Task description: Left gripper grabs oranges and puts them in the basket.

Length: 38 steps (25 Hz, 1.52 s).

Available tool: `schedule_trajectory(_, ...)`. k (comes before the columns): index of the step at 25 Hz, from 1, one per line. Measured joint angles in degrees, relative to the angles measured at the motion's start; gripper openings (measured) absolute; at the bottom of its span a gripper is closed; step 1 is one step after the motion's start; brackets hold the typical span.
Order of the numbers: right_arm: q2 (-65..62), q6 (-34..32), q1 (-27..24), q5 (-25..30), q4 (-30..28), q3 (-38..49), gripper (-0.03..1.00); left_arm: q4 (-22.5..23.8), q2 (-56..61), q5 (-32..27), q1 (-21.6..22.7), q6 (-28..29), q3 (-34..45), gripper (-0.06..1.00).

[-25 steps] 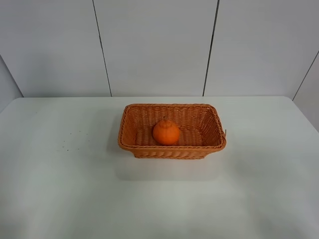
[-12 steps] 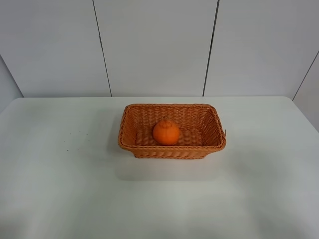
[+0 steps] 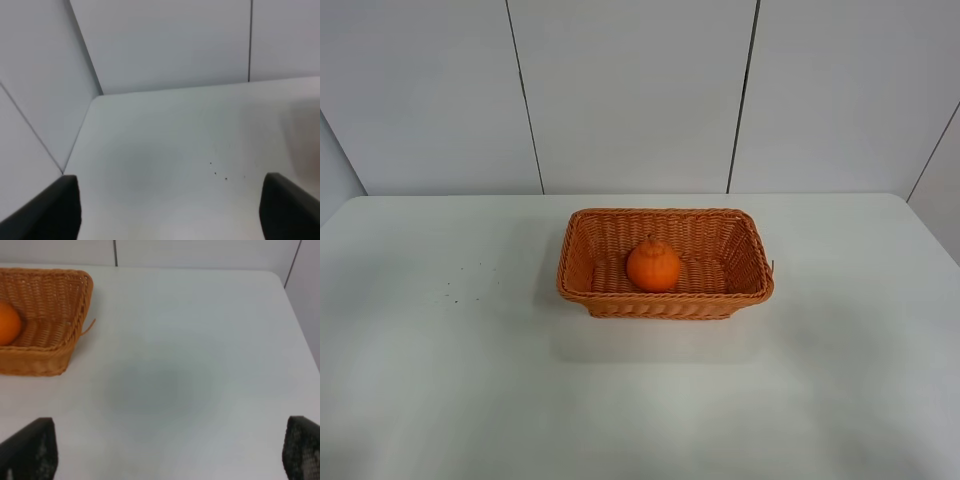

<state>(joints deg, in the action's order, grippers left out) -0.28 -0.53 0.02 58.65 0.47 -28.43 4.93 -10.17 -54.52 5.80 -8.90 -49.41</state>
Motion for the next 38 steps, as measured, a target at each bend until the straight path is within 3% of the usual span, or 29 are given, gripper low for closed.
schedule_trajectory(10, 0.0, 0.0, 0.0, 0.0, 0.0, 0.0, 0.69, -6.0, 9.9, -8.1, 0.0, -1.7, 1.7, 0.82)
schedule_trajectory(15, 0.0, 0.0, 0.0, 0.0, 0.0, 0.0, 0.69, -7.2, 10.6, -9.6, 0.0, -0.5, 9.9, 0.82)
schedule_trajectory(22, 0.0, 0.0, 0.0, 0.0, 0.0, 0.0, 0.69, -7.1, 10.6, -7.5, 0.0, 2.0, 20.6, 0.82)
schedule_trajectory(38, 0.0, 0.0, 0.0, 0.0, 0.0, 0.0, 0.69, -6.6, 10.6, -6.6, 0.0, 3.5, 20.7, 0.82)
